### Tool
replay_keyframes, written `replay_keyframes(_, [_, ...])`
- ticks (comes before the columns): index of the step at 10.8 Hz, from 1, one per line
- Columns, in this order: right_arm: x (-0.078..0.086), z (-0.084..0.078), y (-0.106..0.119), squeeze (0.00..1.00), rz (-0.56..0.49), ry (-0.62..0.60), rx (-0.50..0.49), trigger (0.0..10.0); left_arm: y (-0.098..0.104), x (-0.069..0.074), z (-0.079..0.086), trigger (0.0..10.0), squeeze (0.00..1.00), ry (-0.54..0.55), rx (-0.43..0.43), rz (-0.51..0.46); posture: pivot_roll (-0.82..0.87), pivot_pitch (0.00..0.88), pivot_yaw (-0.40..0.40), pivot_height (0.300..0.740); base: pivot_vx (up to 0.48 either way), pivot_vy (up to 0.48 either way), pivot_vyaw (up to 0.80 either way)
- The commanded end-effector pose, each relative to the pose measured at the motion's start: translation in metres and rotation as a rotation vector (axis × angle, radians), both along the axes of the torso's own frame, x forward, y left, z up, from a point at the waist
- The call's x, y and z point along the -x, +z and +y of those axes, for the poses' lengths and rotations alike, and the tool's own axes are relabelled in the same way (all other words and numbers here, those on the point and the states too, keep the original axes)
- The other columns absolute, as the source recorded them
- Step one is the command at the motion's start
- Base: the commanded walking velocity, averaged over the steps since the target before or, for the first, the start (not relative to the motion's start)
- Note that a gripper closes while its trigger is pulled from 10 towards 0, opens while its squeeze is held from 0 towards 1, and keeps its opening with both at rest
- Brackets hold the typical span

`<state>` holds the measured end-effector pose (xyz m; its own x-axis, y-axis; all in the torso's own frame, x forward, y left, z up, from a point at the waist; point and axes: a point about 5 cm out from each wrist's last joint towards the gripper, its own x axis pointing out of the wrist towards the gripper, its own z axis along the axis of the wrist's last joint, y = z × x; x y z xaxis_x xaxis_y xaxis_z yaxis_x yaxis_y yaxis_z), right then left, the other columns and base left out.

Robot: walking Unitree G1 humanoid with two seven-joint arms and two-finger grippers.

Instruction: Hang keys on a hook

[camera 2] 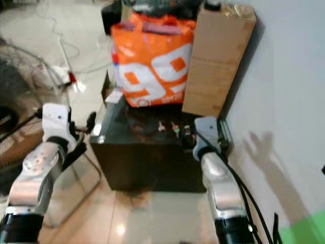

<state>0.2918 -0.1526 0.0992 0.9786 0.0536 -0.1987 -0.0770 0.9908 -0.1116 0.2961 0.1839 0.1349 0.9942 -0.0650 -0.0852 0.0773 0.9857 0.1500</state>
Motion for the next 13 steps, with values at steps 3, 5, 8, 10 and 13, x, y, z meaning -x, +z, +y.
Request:
replay_keyframes(3, [0.001, -0.005, 0.002, 1.0, 0.0, 0.004, 0.016, 10.0, -0.001, 0.004, -0.006, 10.0, 0.21, -0.038, -0.014, 0.003, -0.02, 0.0, -0.01, 0.74, 0.324, 0.0, 0.0])
replay_keyframes(5, [0.002, -0.006, 0.001, 1.0, 0.004, 0.008, 0.025, 10.0, -0.003, 0.005, -0.007, 10.0, 0.21, -0.053, -0.015, 0.016, -0.02, 0.0, -0.018, 0.74, 0.324, 0.0, 0.0])
replay_keyframes(8, [0.003, -0.008, 0.0, 1.0, 0.012, -0.001, 0.034, 10.0, -0.006, 0.007, -0.007, 10.0, 0.22, -0.078, -0.034, 0.032, -0.02, 0.0, -0.022, 0.74, 0.32, 0.0, 0.0])
replay_keyframes(10, [0.003, -0.009, -0.001, 1.0, 0.018, -0.001, 0.039, 10.0, -0.007, 0.008, -0.003, 10.0, 0.22, -0.097, -0.057, 0.042, -0.02, 0.0, -0.016, 0.74, 0.321, 0.0, 0.0])
replay_keyframes(13, [0.002, -0.016, -0.002, 1.0, 0.012, -0.034, 0.069, 10.0, -0.007, 0.006, -0.006, 10.0, 0.22, -0.109, -0.059, 0.04, -0.02, 0.0, -0.012, 0.74, 0.326, 0.0, 0.27])
